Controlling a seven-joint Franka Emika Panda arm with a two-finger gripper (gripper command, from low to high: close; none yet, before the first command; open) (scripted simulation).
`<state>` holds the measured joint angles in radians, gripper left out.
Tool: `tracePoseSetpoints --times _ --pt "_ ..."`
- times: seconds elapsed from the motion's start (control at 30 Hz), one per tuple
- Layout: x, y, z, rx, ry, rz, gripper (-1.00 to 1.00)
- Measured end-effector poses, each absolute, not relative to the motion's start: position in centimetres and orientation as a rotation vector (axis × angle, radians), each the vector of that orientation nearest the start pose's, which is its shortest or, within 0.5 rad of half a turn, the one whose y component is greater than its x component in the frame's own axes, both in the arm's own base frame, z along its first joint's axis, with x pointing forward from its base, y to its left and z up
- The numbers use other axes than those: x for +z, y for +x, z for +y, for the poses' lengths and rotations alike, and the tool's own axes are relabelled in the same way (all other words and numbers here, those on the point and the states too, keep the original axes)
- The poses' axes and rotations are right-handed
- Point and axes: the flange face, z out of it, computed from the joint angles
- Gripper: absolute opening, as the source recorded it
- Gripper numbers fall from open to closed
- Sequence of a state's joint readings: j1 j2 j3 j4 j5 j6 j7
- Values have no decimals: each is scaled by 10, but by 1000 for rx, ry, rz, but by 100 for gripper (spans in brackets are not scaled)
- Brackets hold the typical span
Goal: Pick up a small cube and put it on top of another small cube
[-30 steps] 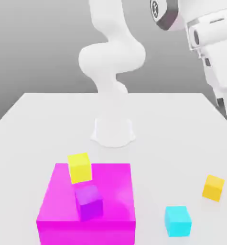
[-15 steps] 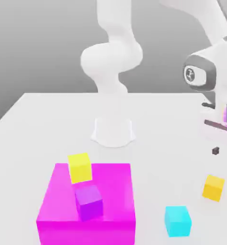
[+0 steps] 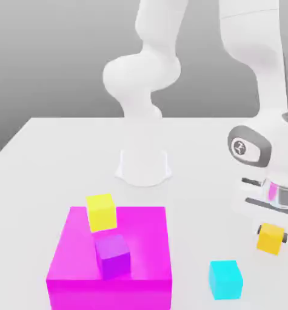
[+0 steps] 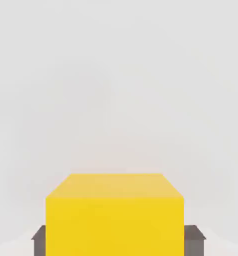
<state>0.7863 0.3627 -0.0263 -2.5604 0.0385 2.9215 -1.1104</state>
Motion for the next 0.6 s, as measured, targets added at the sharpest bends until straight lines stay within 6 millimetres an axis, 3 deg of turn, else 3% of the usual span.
tracePoseSetpoints --times 0.07,0.23,0.27,0.47,0.6 --pt "133 322 301 -2 1909 2494 -100" --pt "183 322 301 -2 1909 2494 -100" --pt "193 330 294 -3 1955 2458 -100" --pt "237 433 182 -2 2493 1911 -100" --pt "201 444 166 0 2551 1835 -100"
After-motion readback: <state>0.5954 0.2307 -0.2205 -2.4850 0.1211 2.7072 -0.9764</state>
